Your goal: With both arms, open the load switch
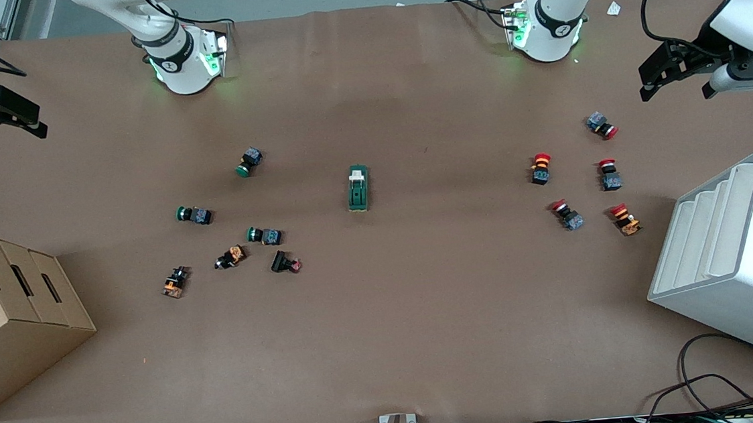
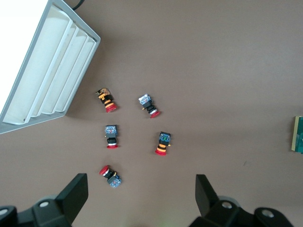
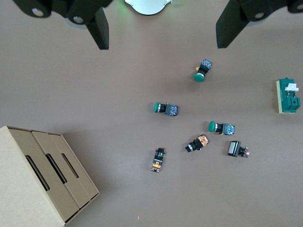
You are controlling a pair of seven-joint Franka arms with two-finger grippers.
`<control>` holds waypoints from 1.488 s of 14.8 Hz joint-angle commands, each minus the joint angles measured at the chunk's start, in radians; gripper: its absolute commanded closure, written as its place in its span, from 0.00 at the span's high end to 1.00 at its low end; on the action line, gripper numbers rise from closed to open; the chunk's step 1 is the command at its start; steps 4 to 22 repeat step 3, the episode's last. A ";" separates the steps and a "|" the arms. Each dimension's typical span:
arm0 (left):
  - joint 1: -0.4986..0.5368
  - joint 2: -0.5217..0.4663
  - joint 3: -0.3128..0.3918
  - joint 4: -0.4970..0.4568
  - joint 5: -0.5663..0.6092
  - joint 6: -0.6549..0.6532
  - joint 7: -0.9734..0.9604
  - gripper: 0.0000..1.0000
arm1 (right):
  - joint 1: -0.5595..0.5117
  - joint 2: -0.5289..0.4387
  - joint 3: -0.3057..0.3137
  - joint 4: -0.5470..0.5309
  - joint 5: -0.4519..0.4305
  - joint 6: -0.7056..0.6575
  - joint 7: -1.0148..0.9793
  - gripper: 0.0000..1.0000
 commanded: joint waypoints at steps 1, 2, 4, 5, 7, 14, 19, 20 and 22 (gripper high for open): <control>0.018 0.021 -0.011 0.041 -0.006 -0.031 0.008 1.00 | -0.006 -0.028 -0.002 -0.033 0.010 0.016 -0.025 1.00; 0.017 0.021 -0.011 0.041 -0.004 -0.031 0.007 1.00 | -0.004 -0.026 -0.002 -0.033 0.008 0.016 -0.027 1.00; 0.015 0.021 -0.011 0.041 -0.004 -0.031 0.007 1.00 | -0.004 -0.026 0.000 -0.034 0.010 0.016 -0.027 1.00; 0.015 0.021 -0.011 0.041 -0.004 -0.031 0.007 1.00 | -0.004 -0.026 0.000 -0.034 0.010 0.016 -0.027 1.00; 0.015 0.021 -0.011 0.041 -0.004 -0.031 0.007 1.00 | -0.004 -0.026 0.000 -0.034 0.010 0.016 -0.027 1.00; 0.015 0.021 -0.011 0.041 -0.004 -0.031 0.007 1.00 | -0.004 -0.026 0.000 -0.034 0.010 0.016 -0.027 1.00; 0.015 0.021 -0.011 0.041 -0.004 -0.031 0.007 1.00 | -0.004 -0.026 0.000 -0.034 0.010 0.016 -0.027 1.00; 0.015 0.021 -0.011 0.041 -0.004 -0.031 0.007 1.00 | -0.004 -0.026 0.000 -0.034 0.010 0.016 -0.027 1.00; 0.015 0.021 -0.011 0.041 -0.004 -0.031 0.007 1.00 | -0.004 -0.026 0.000 -0.034 0.010 0.016 -0.027 1.00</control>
